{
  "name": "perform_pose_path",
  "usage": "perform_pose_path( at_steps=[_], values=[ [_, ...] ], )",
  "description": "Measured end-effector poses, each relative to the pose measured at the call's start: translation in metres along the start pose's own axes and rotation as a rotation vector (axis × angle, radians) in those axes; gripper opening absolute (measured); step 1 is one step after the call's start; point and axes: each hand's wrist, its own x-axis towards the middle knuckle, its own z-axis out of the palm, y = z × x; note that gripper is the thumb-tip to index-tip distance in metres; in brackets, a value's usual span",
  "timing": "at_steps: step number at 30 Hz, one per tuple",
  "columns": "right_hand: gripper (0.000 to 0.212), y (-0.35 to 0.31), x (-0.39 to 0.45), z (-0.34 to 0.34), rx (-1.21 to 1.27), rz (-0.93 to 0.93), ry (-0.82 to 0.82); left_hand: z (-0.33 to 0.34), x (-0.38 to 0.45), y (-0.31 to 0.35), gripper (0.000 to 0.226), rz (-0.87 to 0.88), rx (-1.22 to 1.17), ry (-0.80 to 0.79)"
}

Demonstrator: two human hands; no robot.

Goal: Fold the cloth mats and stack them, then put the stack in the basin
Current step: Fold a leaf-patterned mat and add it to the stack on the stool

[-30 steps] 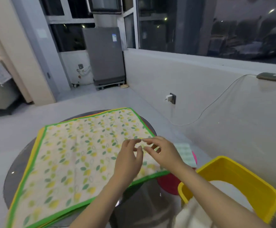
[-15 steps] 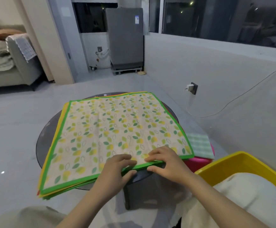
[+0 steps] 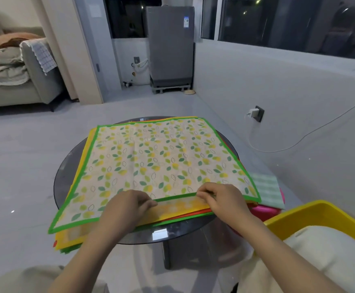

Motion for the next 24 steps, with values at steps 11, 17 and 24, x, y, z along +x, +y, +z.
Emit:
perform_pose_path(
  at_steps=[11, 17, 24],
  values=[
    [0.019, -0.059, 0.030, -0.062, -0.235, -0.220, 0.169, -0.094, 0.015, 0.014, 0.027, 0.099, 0.077, 0.037],
    [0.014, -0.048, 0.097, -0.040, -0.287, -0.222, 0.253, -0.082, 0.068, -0.007, 0.019, 0.090, 0.199, 0.293],
    [0.014, -0.013, 0.138, 0.014, -0.307, -0.131, 0.213, -0.026, 0.118, -0.043, 0.013, 0.154, 0.163, 0.363]
  ],
)
